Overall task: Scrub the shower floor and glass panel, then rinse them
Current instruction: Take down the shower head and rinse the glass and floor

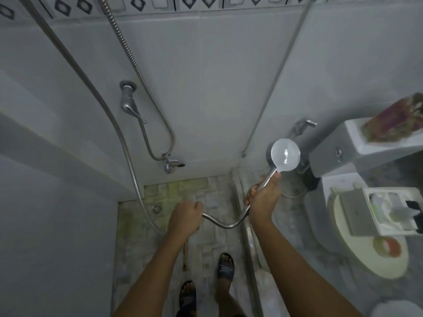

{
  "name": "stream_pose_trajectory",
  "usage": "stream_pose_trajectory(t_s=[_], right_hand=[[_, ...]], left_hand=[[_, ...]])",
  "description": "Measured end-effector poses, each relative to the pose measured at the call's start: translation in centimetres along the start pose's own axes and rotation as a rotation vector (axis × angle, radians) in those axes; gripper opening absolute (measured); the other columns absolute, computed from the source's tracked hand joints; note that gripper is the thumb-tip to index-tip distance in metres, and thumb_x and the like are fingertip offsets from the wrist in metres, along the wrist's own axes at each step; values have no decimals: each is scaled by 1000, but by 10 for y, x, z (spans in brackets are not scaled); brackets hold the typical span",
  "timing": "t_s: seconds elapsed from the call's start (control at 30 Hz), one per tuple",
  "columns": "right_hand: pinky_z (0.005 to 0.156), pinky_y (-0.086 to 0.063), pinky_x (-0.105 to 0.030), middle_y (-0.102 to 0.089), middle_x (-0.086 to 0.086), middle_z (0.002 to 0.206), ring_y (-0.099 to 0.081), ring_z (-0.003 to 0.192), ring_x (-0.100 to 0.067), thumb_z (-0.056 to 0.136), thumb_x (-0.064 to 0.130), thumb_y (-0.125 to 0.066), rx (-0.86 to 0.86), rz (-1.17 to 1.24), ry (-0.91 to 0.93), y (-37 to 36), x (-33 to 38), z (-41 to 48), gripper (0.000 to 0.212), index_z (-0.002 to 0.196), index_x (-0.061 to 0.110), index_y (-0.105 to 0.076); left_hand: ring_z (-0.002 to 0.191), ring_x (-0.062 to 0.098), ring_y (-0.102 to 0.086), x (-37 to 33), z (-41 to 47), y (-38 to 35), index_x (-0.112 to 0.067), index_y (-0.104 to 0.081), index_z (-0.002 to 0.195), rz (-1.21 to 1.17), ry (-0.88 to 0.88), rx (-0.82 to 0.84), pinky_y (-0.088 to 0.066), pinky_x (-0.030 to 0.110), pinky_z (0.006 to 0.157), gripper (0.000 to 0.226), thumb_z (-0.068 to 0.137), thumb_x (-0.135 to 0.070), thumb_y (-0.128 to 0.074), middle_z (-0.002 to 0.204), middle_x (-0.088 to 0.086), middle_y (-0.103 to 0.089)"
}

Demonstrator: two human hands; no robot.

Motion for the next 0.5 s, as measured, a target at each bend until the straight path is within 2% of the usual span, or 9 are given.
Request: stream_pose_trajectory(t_s=[0.13,0.2,0.3,0.37,0.43,0.5], right_hand=[[41,-36,-25,-38,-6,50,-35,41,-18,96,65,-31,42,-19,-24,-19,5,17,55,71,18,-44],[40,-36,-25,-38,-5,49,-35,39,-18,96,65,-31,70,-30,-28,-29,7,19,56,68,18,-44],[39,-33,-22,-38,-4,49,-35,37,-17,98,64,-30,125,-48,-72,-46,5,17,56,71,16,-45],[38,-30,-20,-36,-3,48,-33,37,-16,99,62,-29,133,-46,-84,-52,3,16,55,72,16,-44],[38,-29,-20,-34,-4,50,-31,37,-15,99,62,-30,151,-54,-86,-61,1,13,54,72,17,-42],[39,-30,-20,-35,-3,49,-33,36,-15,98,62,-30,155,-48,-91,-67,-3,11,54,71,18,-43]], left_hand=[[73,38,-62,0,12,0,6,-57,64,-57,35,-20,-44,39,63,46,97,-26,-49,74,29,-63],[61,31,-61,3,13,4,-1,-51,56,-73,51,-31,-37,36,57,47,97,-24,-49,62,20,-60],[40,4,-46,8,13,13,-11,-44,49,-74,101,-59,-30,30,46,52,100,-21,-47,48,2,-46],[36,6,-52,12,13,17,-7,-47,52,-96,120,-63,-30,20,38,50,100,-20,-45,50,3,-47],[53,17,-62,17,15,21,0,-57,60,-119,121,-74,-39,27,50,46,98,-22,-46,58,11,-56],[70,30,-61,25,17,24,5,-65,69,-126,127,-81,-40,33,60,43,97,-23,-48,69,18,-63]])
Point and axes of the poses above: each hand's wrist, its own z-axis towards the middle knuckle, its own y-axis out of the back of the hand, x = y × z, the point moved 10 cm from there along z, towards the middle knuckle
